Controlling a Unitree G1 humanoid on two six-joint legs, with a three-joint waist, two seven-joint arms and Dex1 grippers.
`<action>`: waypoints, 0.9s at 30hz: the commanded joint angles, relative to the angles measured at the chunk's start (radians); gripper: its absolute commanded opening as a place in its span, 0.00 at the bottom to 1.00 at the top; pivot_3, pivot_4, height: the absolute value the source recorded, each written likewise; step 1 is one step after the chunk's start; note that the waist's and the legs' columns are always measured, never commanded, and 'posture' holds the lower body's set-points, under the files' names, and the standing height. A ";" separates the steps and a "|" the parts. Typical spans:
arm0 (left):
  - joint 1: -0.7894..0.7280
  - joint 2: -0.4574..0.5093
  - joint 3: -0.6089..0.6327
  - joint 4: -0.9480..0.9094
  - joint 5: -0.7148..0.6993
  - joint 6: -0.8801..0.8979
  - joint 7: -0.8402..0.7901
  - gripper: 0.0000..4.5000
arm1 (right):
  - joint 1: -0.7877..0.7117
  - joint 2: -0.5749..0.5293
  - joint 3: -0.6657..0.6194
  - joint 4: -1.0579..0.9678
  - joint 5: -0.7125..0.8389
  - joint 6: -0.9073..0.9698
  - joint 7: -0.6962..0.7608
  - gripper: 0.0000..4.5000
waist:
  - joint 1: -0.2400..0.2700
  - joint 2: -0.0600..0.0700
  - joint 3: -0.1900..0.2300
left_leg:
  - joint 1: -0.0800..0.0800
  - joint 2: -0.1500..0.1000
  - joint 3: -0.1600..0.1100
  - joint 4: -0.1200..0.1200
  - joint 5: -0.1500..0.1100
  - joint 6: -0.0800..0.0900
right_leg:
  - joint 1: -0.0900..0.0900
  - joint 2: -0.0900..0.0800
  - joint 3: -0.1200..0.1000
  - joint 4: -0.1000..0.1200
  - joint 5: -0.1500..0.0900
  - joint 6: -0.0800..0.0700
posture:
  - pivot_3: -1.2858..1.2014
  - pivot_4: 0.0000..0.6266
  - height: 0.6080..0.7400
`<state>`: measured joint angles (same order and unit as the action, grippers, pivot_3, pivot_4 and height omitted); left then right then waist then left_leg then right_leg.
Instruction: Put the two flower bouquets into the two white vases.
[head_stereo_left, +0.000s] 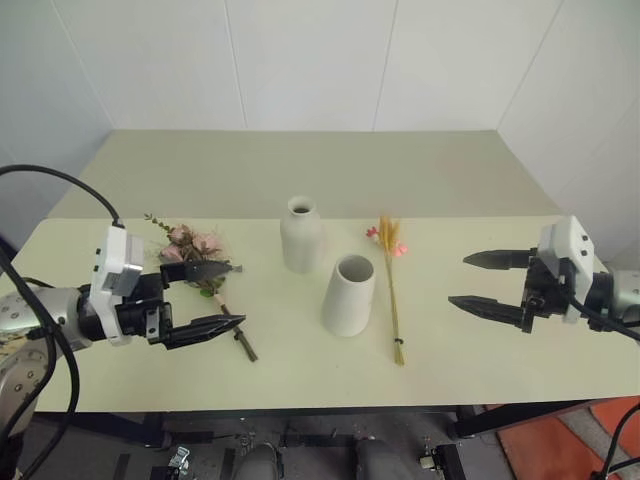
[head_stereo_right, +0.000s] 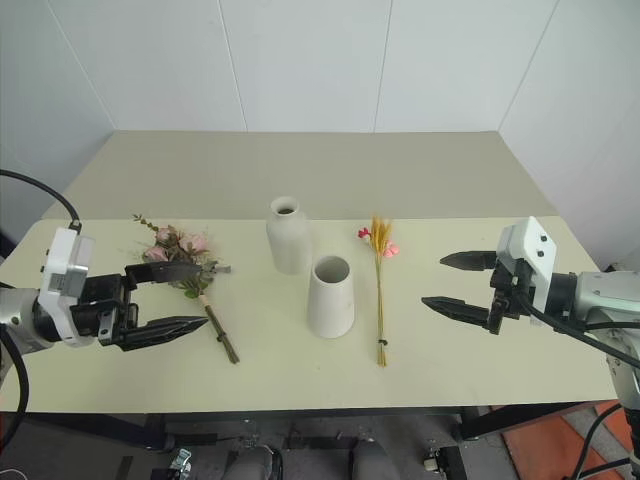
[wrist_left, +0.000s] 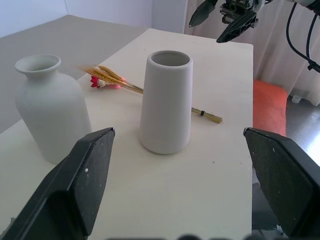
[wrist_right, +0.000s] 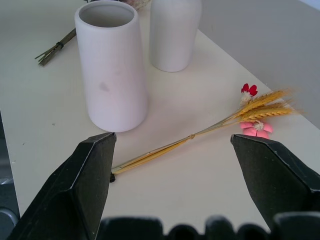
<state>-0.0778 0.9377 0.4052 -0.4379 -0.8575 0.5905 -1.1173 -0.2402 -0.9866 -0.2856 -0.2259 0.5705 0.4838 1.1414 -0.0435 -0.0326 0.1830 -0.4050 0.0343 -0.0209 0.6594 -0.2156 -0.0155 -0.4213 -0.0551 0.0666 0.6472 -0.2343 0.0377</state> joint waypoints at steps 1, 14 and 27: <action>0.005 0.014 0.039 -0.030 -0.007 -0.004 0.009 1.00 | -0.041 -0.011 -0.006 0.003 0.001 -0.022 0.007 0.97 | 0.000 0.000 0.000 | 0.000 0.000 0.000 0.000 0.000 0.000 | 0.000 0.000 0.000 0.000 0.000 0.000 | 0.52 0.24 1.00; 0.047 0.043 0.065 -0.054 0.001 0.047 0.063 1.00 | -0.061 -0.005 0.017 0.019 -0.006 -0.036 0.023 0.97 | 0.002 0.000 0.000 | 0.000 0.000 0.000 0.000 0.000 0.000 | 0.000 0.000 0.000 0.000 0.000 0.000 | 0.52 0.24 1.00; -0.478 -0.001 -0.311 0.163 0.140 1.017 0.701 1.00 | -0.101 0.006 0.057 0.035 -0.007 -0.071 0.054 0.97 | 0.007 0.000 0.000 | 0.000 -0.001 -0.001 0.001 0.000 0.000 | 0.001 0.000 0.000 0.001 -0.002 0.004 | 0.52 0.24 1.00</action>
<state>-0.5293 0.9661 0.0976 -0.3203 -0.7492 1.5404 -0.4981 -0.3164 -0.9762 -0.2094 -0.1825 0.5635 0.4438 1.1831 -0.0363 -0.0328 0.1831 -0.4052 0.0329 -0.0221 0.6601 -0.2156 -0.0155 -0.4206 -0.0551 0.0666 0.6481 -0.2347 0.0396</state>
